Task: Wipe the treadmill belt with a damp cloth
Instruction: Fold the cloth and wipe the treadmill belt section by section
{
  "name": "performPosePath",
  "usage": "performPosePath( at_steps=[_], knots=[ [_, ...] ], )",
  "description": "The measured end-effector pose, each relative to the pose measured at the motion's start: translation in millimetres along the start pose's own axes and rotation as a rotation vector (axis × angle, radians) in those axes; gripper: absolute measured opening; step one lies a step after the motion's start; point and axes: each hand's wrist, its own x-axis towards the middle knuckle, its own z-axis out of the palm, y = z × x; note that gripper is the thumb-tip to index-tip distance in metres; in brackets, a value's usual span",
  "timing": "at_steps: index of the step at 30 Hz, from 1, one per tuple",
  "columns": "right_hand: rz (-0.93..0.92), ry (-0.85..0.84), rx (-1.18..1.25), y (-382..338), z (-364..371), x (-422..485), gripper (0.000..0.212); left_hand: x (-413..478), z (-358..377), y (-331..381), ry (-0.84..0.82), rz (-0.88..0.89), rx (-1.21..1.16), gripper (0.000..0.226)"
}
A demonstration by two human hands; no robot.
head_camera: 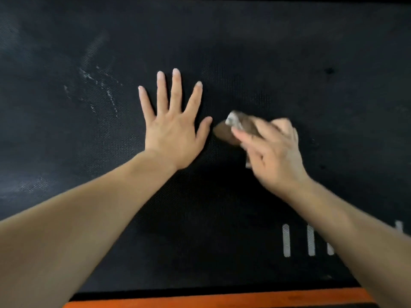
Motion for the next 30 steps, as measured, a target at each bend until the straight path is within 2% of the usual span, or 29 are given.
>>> performPosePath(
  at_steps=[3, 6, 8, 11, 13, 15, 18, 20, 25, 28, 30],
  knots=[
    [0.233, 0.119, -0.07, 30, 7, 79, 0.036, -2, 6, 3, 0.011, -0.016, 0.027, 0.07],
    [0.399, 0.172, -0.006, 35, 10, 119, 0.036, -1, 4, 1, 0.023, -0.009, -0.009, 0.07],
    [0.325, 0.158, -0.013, 22, 11, 101, 0.037, 1, 1, 4, 0.02, -0.021, -0.034, 0.071],
    [0.11, 0.09, -0.019, 4, 12, 52, 0.035, 4, 2, 11, 0.026, -0.057, -0.035, 0.073],
    [0.04, 0.063, -0.025, 12, 12, 60, 0.033, 4, 5, 13, 0.023, -0.066, -0.011, 0.073],
    [0.087, 0.094, -0.062, 25, 15, 102, 0.033, 4, 6, 13, 0.02, -0.064, -0.005, 0.072],
    [0.28, 0.146, -0.083, 34, 18, 165, 0.036, 3, 6, 13, 0.025, -0.07, -0.006, 0.072],
    [0.334, 0.128, -0.055, 26, 21, 166, 0.037, 4, 4, 13, 0.031, -0.068, -0.017, 0.071],
    [0.198, 0.069, -0.01, 30, 8, 104, 0.033, 15, -2, 10, 0.063, -0.037, -0.051, 0.072],
    [0.248, 0.141, -0.016, 39, 13, 136, 0.032, 18, 2, 12, 0.061, -0.044, -0.016, 0.073],
    [0.187, 0.172, -0.05, 28, 25, 176, 0.034, 19, 4, 13, 0.061, -0.055, 0.001, 0.073]
  ],
)
